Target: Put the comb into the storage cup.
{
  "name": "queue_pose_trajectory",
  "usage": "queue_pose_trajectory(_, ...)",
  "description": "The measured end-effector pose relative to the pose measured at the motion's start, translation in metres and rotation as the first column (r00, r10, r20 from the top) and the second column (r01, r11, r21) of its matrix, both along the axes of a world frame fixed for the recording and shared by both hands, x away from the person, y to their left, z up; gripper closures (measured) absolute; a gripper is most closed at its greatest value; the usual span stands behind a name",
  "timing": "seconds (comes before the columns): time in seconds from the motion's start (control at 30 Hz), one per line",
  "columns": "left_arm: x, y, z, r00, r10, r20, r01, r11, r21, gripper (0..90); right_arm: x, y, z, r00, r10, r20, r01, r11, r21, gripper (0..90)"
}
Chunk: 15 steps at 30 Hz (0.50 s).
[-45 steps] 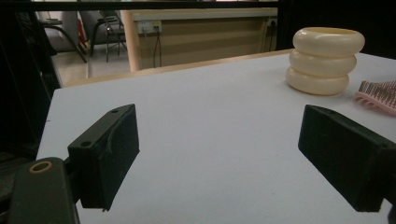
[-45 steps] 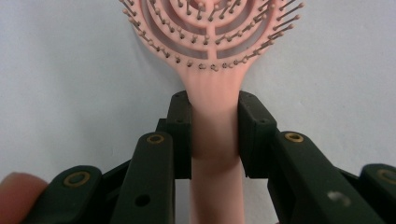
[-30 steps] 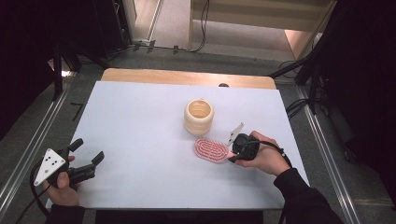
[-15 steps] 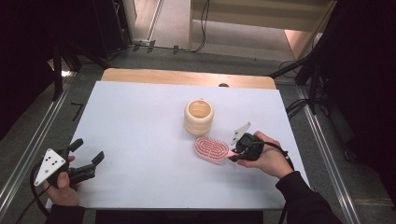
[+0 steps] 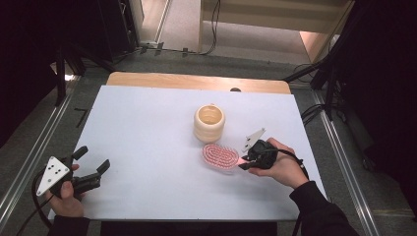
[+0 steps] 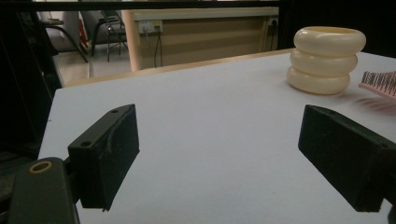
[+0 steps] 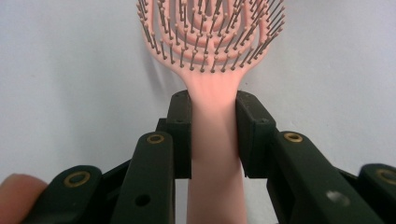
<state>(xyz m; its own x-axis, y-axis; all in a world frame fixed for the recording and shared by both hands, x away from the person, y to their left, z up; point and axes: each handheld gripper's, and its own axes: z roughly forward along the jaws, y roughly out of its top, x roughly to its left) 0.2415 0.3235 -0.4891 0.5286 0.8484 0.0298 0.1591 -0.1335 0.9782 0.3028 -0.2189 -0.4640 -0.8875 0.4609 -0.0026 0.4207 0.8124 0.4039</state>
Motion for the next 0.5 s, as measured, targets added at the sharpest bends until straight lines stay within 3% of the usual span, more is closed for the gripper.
queue_pose_trajectory(0.13,-0.001,-0.004,0.003,1.0,-0.004,-0.001,0.004,1.0,0.002,13.3,0.0,0.001,0.001,0.9999,0.01,0.008,-0.01,0.9999,0.004,67.6)
queue_pose_trajectory(0.3,0.001,-0.025,0.009,0.9962,-0.081,-0.031,0.081,0.9966,-0.013,13.2,-0.002,0.002,0.004,1.0,0.001,0.005,-0.001,0.9998,0.022,67.7)
queue_pose_trajectory(0.4,0.002,-0.044,0.014,0.9879,-0.146,-0.051,0.146,0.9891,-0.02,13.2,-0.001,0.003,0.005,0.9998,0.015,0.013,-0.016,0.9993,0.033,67.7)
queue_pose_trajectory(0.5,0.005,-0.063,0.017,0.9745,-0.212,-0.075,0.209,0.977,-0.045,13.1,-0.002,0.004,0.007,0.9997,0.017,0.015,-0.018,0.9992,0.036,67.7)
